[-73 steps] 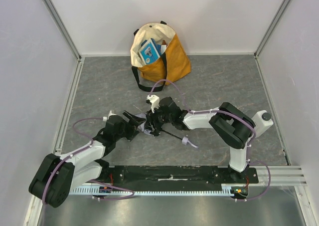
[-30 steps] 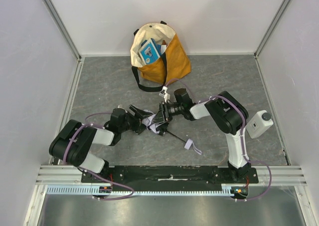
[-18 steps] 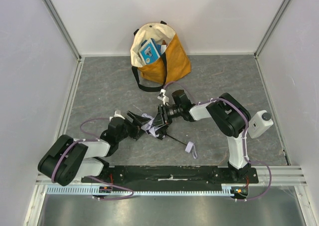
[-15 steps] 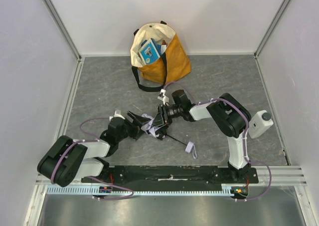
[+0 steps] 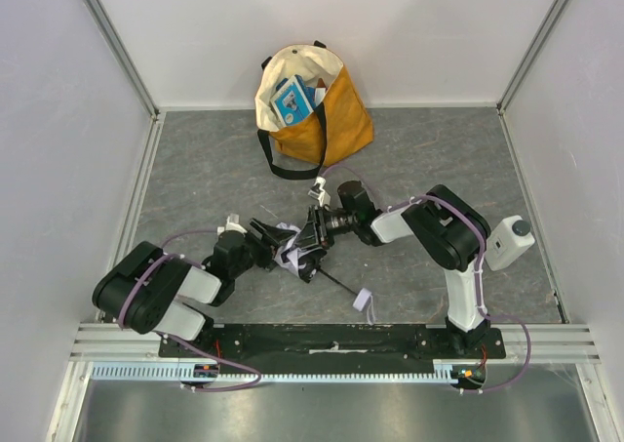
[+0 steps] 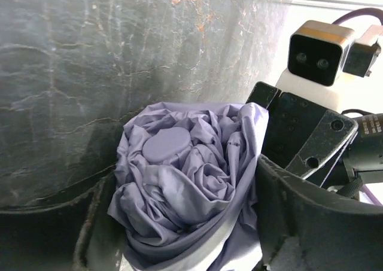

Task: Put away the umbrella

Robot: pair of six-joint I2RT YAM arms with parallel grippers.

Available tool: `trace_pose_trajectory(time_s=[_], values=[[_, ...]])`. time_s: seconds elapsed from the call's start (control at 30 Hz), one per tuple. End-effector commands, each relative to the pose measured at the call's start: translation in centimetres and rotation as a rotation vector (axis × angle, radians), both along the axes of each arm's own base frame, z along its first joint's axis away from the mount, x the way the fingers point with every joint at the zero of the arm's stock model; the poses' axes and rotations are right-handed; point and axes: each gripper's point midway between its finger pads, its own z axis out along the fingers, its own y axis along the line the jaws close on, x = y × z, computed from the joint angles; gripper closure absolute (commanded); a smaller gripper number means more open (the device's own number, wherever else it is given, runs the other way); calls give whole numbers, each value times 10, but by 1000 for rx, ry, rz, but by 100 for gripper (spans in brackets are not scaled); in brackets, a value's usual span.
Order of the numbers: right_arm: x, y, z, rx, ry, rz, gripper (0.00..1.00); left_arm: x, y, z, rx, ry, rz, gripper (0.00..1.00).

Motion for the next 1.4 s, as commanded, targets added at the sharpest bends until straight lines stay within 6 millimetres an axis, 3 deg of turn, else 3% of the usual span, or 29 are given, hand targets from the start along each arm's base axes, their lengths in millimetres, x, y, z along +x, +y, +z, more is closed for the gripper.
trace_pose_trajectory(time_s=[0.0, 0.17, 0.23, 0.3, 0.4, 0.47, 0.57, 0.67, 1.0, 1.07, 1.2, 1.3, 1.37], values=[[-13, 10, 18, 75, -34, 72, 100, -14, 16, -31, 72, 62, 53, 31], [-18, -1, -7, -28, -61, 87, 100, -16, 21, -31, 91, 51, 58, 78], [-16, -4, -11, -60, -75, 82, 100, -16, 22, -30, 96, 37, 59, 92], [-11, -11, -27, -171, -107, 66, 100, -17, 22, -29, 101, 30, 53, 98], [-1, -16, -32, -240, -149, 26, 82, -17, 23, -28, 115, 11, 45, 98], [3, -20, -31, -289, -177, 16, 60, -17, 23, -27, 116, -6, 43, 98], [10, -26, -20, -315, -224, -15, 37, -16, 19, -16, 84, -61, 24, 98], [13, -30, -3, -321, -270, -31, 22, -21, 19, -9, 49, -99, 17, 98], [19, -60, 44, -347, -277, -232, 10, -9, 9, 48, -47, -295, 1, 98], [19, -61, 62, -306, -283, -266, 9, -8, 8, 54, -13, -325, -15, 98], [29, -66, 105, -233, -329, -365, 4, 2, 6, 98, -11, -461, -11, 98], [48, -86, 143, -184, -334, -517, 2, 3, 6, 124, -53, -522, -5, 98], [62, -108, 153, -176, -257, -656, 2, 1, 3, 142, -90, -561, -13, 98]])
